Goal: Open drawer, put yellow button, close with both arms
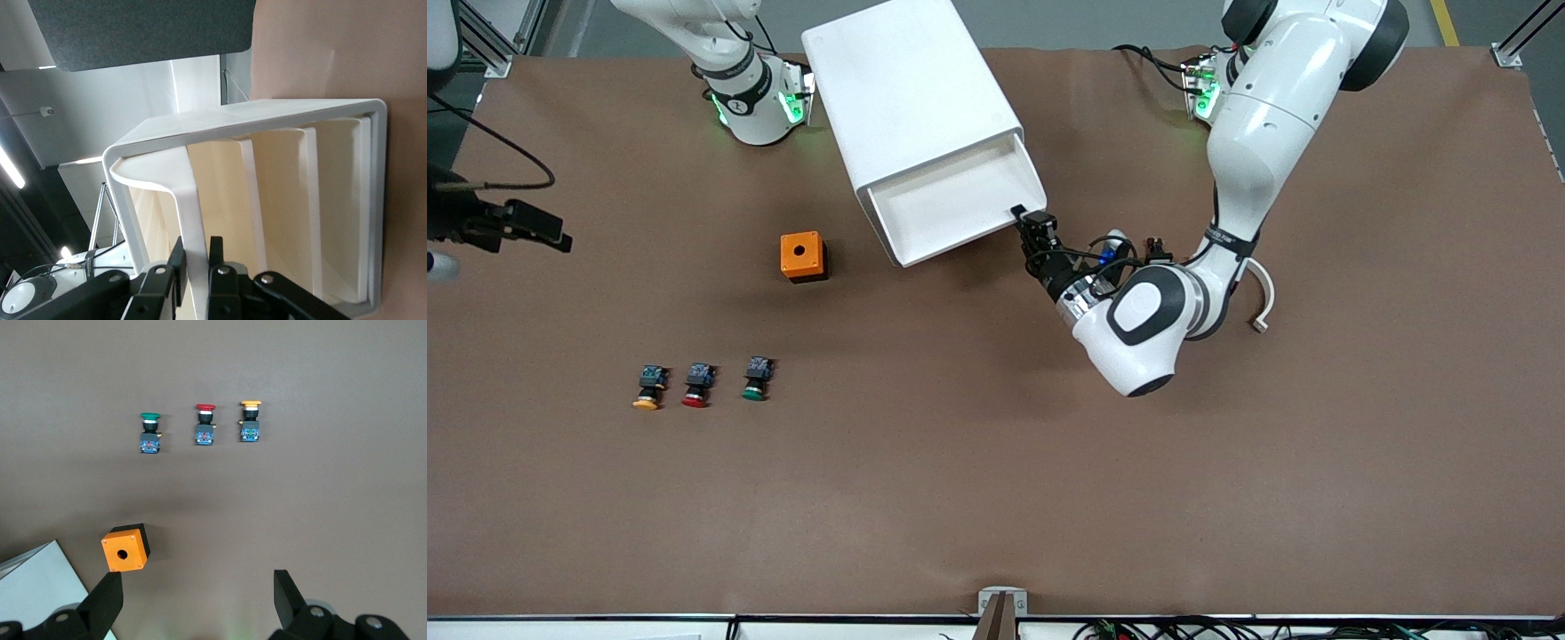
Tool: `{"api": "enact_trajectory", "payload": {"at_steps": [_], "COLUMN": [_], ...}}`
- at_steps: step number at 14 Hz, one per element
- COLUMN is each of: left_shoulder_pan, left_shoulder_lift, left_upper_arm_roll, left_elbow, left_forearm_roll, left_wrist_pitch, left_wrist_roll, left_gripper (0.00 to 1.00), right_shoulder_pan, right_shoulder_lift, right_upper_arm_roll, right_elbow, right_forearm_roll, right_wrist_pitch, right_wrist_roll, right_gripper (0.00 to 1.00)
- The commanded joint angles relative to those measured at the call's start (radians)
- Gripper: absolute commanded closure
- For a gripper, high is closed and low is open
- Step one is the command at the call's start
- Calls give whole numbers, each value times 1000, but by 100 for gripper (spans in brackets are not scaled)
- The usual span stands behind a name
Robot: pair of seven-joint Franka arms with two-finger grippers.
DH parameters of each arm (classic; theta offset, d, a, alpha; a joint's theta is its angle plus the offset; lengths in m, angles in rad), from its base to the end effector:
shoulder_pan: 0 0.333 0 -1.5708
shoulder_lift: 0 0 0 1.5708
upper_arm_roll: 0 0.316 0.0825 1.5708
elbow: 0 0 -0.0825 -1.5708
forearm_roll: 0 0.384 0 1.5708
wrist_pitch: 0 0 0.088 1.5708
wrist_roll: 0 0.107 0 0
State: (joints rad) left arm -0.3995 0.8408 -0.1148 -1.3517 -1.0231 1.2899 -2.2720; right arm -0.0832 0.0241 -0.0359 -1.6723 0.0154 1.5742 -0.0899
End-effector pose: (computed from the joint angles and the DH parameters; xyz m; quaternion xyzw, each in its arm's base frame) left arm 0.5308 -0.4043 0.2516 -0.4246 -0.6385 0.5804 0.2740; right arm 0.5520 -0.0642 0.5638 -0.9980 0.0151 0.0600 0.0136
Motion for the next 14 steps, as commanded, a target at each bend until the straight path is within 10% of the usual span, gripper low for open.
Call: {"api": "enact_trajectory", "payload": {"at_steps": [1, 6, 9, 14], "left_shoulder_pan": [34, 50, 48, 94], "left_shoulder_lift": [0, 0, 3, -5], "left_upper_arm_roll": [12, 14, 14, 20], "left_elbow": [14, 14, 14, 84], "left_forearm_roll": [-12, -9, -9, 3], "left_wrist_pitch": [9, 9, 29, 22], "left_wrist_roll": [31, 32, 46, 254], "left_gripper": [83, 77, 0, 0], "right_shoulder_pan": [-32, -43, -49, -82], "right_shoulder_lift": [69, 68, 66, 117], "right_upper_arm_roll": [10, 10, 10, 10], "right_elbow": [65, -90, -220, -385], "right_forearm_roll": [-12, -20, -22, -22], "right_wrist_pitch": [-13, 206, 396, 679], "right_wrist_roll": [-16, -13, -10, -16], "right_gripper": [0, 0, 0, 0]}}
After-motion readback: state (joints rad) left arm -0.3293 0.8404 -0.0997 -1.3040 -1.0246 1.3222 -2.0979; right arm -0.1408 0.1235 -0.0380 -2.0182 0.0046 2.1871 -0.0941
